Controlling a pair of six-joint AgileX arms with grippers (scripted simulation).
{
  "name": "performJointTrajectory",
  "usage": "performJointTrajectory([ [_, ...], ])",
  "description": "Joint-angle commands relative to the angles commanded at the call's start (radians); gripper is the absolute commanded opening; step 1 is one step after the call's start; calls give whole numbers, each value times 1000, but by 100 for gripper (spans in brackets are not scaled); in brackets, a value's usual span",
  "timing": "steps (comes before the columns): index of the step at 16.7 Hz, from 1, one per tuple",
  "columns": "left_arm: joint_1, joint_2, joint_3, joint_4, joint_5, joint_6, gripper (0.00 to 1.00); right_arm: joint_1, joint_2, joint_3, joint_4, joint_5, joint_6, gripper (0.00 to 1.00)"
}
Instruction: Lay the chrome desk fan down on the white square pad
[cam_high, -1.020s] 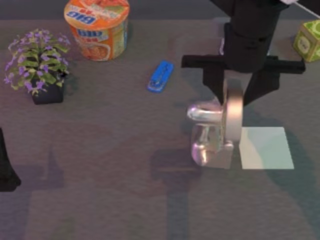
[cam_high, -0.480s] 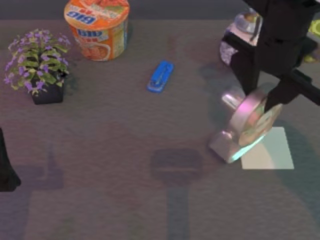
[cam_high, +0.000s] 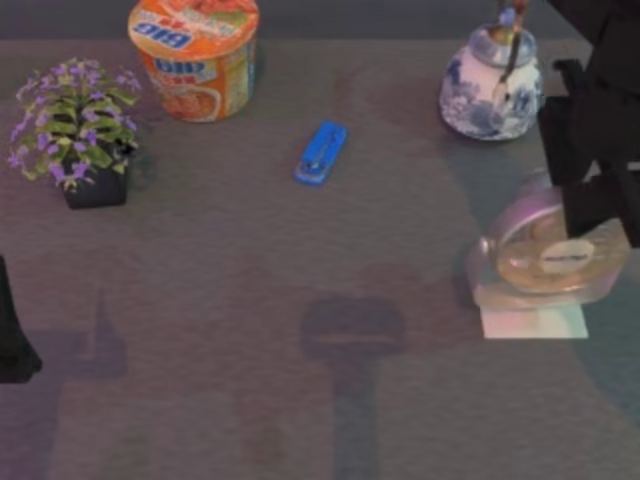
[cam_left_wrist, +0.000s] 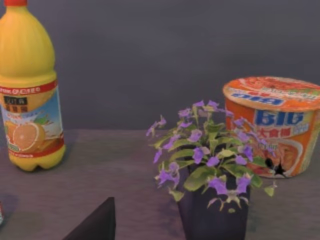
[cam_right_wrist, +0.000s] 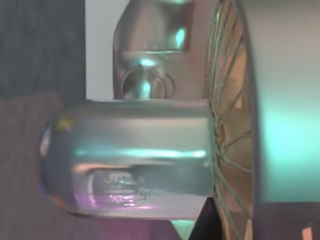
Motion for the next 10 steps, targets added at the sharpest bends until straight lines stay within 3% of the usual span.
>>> performJointTrajectory([
  [10, 0, 0, 0, 0, 0, 0, 100, -8, -5, -81, 77, 1, 37, 0],
])
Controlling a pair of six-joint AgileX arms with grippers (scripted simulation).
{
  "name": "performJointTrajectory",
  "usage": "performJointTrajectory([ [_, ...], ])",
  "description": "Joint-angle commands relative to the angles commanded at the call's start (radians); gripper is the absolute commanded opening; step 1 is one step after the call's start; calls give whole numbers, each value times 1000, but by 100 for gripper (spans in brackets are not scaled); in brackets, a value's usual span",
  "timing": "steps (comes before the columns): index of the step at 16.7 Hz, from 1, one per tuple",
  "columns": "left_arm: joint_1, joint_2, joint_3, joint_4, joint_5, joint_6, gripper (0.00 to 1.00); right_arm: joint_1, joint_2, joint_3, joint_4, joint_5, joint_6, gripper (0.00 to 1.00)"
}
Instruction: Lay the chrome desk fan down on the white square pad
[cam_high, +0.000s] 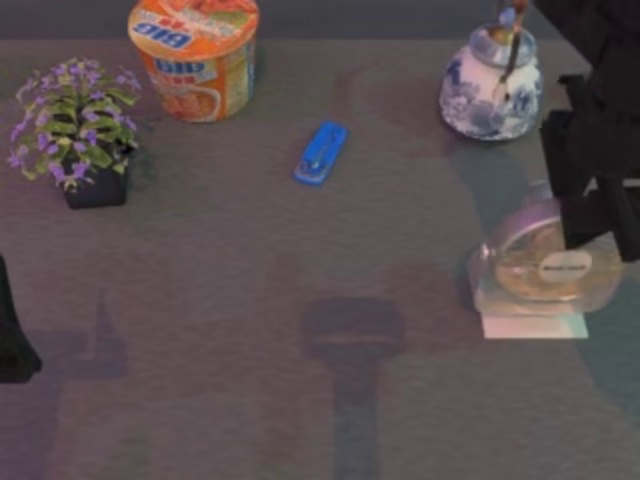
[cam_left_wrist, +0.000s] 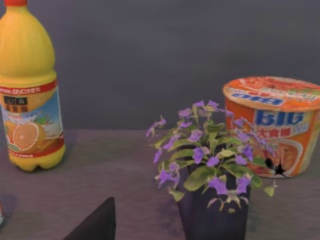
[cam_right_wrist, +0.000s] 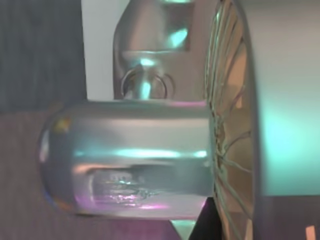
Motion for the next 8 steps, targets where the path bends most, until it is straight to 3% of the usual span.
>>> performJointTrajectory([
  [6, 0, 0, 0, 0, 0, 0, 100, -4, 5, -59, 64, -1, 0, 0],
  [8, 0, 0, 0, 0, 0, 0, 100, -4, 5, -59, 64, -1, 0, 15],
])
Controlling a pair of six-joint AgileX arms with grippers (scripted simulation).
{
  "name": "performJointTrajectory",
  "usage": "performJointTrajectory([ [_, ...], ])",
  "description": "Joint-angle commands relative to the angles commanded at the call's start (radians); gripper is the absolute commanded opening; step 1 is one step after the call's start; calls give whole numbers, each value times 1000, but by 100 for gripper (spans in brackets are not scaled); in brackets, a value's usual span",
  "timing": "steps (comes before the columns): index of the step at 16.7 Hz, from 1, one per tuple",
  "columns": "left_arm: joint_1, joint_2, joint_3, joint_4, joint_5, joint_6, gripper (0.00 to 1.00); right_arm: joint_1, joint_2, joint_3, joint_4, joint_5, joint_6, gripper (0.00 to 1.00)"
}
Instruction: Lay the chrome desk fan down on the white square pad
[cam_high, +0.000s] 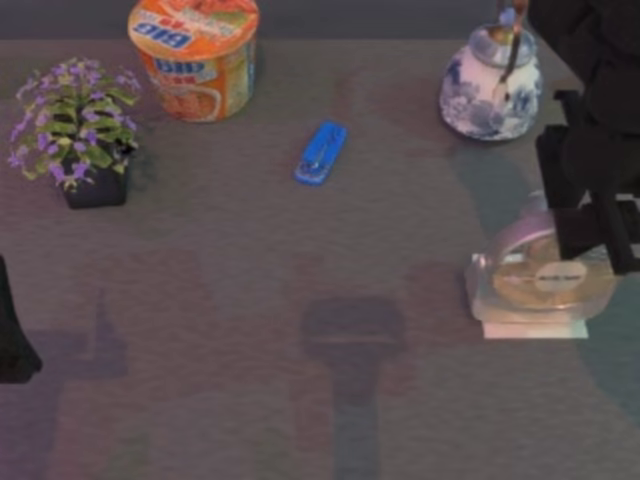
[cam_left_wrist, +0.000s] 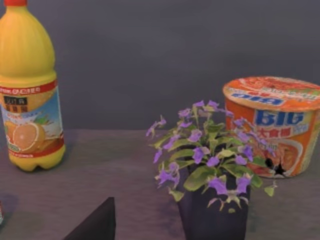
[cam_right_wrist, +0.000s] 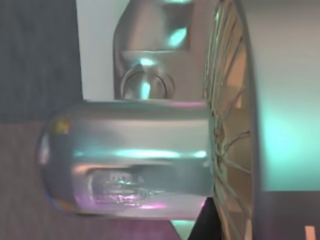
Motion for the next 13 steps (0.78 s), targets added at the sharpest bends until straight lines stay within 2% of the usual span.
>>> performJointTrajectory([
  [11, 0, 0, 0, 0, 0, 0, 100, 0, 0, 0, 0, 0, 0, 98],
  [13, 0, 0, 0, 0, 0, 0, 100, 0, 0, 0, 0, 0, 0, 100],
])
